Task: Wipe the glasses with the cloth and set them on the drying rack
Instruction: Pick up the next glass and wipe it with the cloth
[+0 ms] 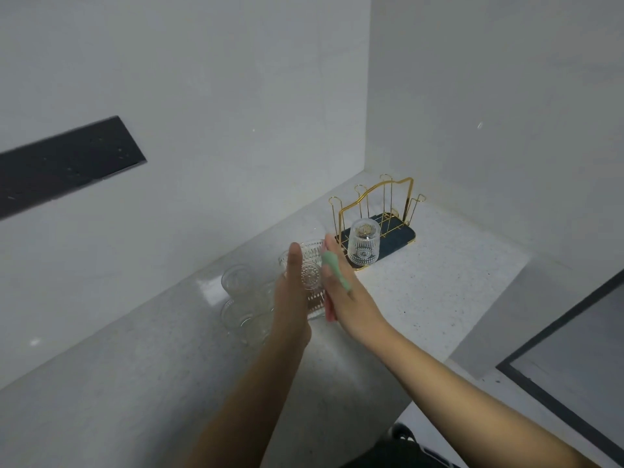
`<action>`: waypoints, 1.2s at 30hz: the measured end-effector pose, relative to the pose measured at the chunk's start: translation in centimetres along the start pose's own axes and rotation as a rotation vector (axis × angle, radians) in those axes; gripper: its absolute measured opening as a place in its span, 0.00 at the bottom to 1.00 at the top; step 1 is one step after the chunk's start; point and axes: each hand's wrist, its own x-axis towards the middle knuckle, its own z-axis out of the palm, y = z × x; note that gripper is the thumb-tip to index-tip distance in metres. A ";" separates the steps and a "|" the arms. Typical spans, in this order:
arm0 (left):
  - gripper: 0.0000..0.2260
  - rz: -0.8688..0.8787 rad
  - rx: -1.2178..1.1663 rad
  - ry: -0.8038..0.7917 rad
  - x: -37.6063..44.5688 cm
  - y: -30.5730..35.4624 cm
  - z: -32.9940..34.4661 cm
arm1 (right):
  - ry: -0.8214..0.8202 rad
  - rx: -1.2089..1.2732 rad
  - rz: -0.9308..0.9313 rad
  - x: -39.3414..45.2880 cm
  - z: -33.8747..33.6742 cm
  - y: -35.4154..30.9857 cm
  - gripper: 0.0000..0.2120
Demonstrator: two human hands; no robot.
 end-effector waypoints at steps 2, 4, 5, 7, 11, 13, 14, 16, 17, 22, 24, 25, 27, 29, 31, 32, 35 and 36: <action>0.43 0.024 0.081 0.003 -0.3 0.2 0.1 | 0.112 0.147 0.115 0.1 -0.1 -0.5 0.21; 0.40 0.026 0.153 0.010 -0.8 0.6 0.5 | 0.259 0.284 0.258 0.6 -0.2 -0.6 0.18; 0.40 0.010 0.184 -0.020 -0.9 0.8 0.4 | 0.299 0.315 0.303 0.7 -0.1 -0.7 0.20; 0.36 -0.054 0.225 -0.166 -0.6 1.4 -0.1 | 0.374 0.351 0.332 1.0 0.5 -0.6 0.21; 0.36 -0.046 0.142 -0.278 -0.9 1.0 -1.1 | 0.471 0.477 0.373 1.6 0.4 -0.7 0.20; 0.39 0.023 0.147 -0.109 -1.5 0.3 -0.5 | 0.446 0.464 0.379 2.0 0.7 -0.9 0.21; 0.33 0.065 0.145 -0.034 -1.7 0.1 -0.2 | 0.436 0.429 0.374 2.1 0.9 -1.0 0.23; 0.23 0.112 0.109 -0.023 -1.6 -0.1 0.1 | 0.416 0.366 0.298 1.8 1.3 -0.9 0.27; 0.21 0.113 0.053 -0.053 -1.5 0.0 0.2 | 0.404 0.353 0.229 1.5 1.5 -0.7 0.28; 0.16 0.074 -0.169 -0.279 -1.4 0.5 0.0 | 0.424 0.389 0.106 1.8 0.7 -1.4 0.21; 0.13 -0.060 -0.227 -0.418 -1.4 0.8 -0.3 | 0.458 0.567 0.211 2.9 -0.7 -1.8 0.15; 0.14 -0.138 -0.250 -0.464 -1.3 1.1 -0.7 | 0.463 0.588 0.208 3.2 -1.2 -1.7 0.15; 0.16 -0.244 -0.264 -0.481 -1.0 2.1 -1.0 | 0.462 0.524 0.161 3.3 -1.5 -1.7 0.15; 0.17 -0.224 -0.236 -0.428 -0.9 2.8 -0.5 | 0.506 0.453 0.132 3.2 -0.9 -1.4 0.16; 0.17 -0.080 -0.172 -0.266 -1.0 1.9 0.3 | 0.578 0.438 0.148 3.4 -0.4 -1.4 0.18; 0.17 -0.002 -0.130 -0.160 -1.2 1.4 0.7 | 0.617 0.456 0.167 3.6 -0.3 -1.6 0.19; 0.22 0.169 0.011 -0.026 -1.6 -0.2 0.9 | 0.673 0.481 0.224 4.2 0.0 -2.2 0.18; 0.21 0.189 0.044 -0.025 -1.5 -0.4 0.7 | 0.657 0.460 0.218 4.2 0.2 -2.1 0.20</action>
